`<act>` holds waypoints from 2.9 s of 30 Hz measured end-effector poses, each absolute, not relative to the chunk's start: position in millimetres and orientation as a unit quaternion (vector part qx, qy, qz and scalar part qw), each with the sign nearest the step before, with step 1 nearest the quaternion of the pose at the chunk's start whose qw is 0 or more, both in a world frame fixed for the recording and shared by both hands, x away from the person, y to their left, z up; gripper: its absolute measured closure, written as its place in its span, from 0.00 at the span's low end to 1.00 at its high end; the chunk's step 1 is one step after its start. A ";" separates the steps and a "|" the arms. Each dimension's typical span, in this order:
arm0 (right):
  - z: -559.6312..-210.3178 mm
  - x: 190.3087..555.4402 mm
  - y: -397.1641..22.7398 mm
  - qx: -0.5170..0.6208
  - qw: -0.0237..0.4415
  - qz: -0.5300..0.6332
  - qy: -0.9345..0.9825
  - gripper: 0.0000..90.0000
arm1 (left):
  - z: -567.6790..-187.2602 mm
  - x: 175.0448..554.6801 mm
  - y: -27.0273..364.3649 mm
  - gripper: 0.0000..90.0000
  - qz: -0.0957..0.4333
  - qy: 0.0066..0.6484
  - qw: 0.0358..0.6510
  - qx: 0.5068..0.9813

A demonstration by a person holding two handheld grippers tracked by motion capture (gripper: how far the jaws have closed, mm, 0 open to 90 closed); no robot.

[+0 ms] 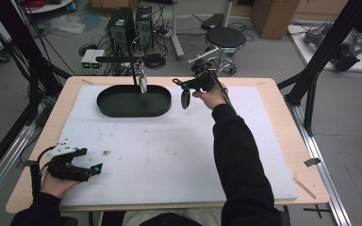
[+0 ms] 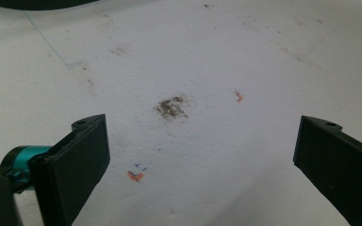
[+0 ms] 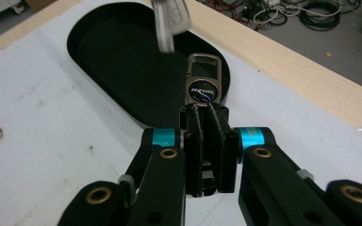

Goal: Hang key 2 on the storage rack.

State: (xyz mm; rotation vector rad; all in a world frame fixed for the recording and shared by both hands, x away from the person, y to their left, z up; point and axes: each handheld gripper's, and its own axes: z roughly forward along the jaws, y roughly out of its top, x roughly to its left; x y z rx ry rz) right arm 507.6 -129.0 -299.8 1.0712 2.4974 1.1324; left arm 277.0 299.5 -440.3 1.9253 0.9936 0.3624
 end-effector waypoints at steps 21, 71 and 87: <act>-269.9 519.8 -87.2 0.334 0.121 0.390 0.850 0.95 | -440.9 279.0 300.3 0.05 0.143 0.401 0.460 0.779; -307.2 545.3 -47.0 0.418 0.210 0.318 0.825 0.40 | -441.5 279.9 300.6 0.05 0.142 0.401 0.460 0.780; -312.8 519.1 -101.7 0.438 0.195 0.368 0.796 0.01 | -442.1 280.5 300.0 0.05 0.143 0.402 0.453 0.783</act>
